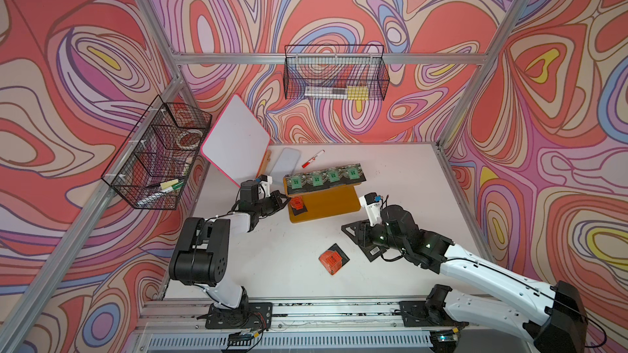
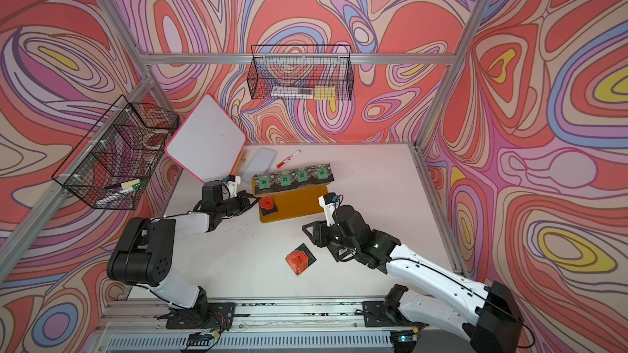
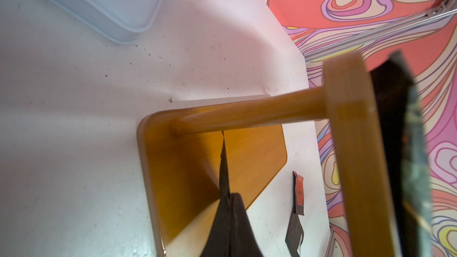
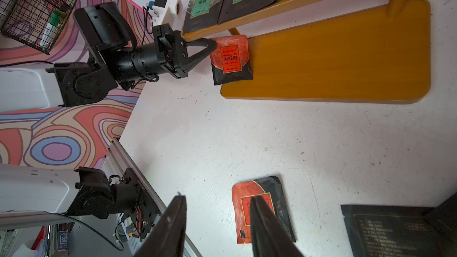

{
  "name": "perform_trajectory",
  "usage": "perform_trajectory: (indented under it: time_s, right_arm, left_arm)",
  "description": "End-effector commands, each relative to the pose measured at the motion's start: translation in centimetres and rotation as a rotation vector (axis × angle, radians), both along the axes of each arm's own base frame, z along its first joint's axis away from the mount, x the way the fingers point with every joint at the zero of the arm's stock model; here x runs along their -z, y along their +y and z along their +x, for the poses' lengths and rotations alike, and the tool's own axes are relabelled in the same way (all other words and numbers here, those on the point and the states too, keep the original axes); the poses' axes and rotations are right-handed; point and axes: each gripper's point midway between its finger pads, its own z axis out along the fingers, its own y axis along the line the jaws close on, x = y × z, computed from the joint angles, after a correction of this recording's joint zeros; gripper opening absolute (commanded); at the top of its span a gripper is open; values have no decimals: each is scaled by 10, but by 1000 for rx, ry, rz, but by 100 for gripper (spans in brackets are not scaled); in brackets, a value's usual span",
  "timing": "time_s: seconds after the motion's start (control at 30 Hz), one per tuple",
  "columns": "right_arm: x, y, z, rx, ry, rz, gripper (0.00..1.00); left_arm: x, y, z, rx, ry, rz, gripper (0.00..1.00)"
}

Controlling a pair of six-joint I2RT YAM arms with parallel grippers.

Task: Place the tea bags on the shelf by color
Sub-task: Place the tea bag at the center of the board.

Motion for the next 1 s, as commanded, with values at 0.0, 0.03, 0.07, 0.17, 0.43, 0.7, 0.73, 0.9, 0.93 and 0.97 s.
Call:
perform_trajectory:
  time_s: [0.0,0.03,0.07,0.17,0.43,0.7,0.73,0.9,0.93,0.97]
  right_arm:
    - [1,1,-1,-9,-10,-13,44]
    - [0,1,-1,-10,-10,-12,44]
    - [0,1,-1,-11,-11,-11,44]
    - [1,2,-1,-12,-9,-12,44]
    - [1,2,-1,-15,-8,-14,44]
    - [0,2,-1,-17,-9,-11,44]
    - [1,2,-1,-17,-8,-13,44]
    - [1,2,-1,-17,-7,-13,43]
    - [1,2,-1,-16,-7,-13,44]
    - [2,2,-2,-17,-5,-14,44]
  left_arm:
    - [11,0,-4,45,37,29,0]
    - [13,0,-4,52,46,34,0]
    - [16,0,-4,59,57,37,0]
    - [23,1,-4,65,71,48,0]
    - [31,3,-2,84,92,86,0]
    - [39,6,0,98,118,110,0]
    - [41,6,1,103,123,114,0]
    - [46,9,0,109,145,128,0]
    - [46,10,0,110,147,132,0]
    - [46,12,0,108,149,136,0]
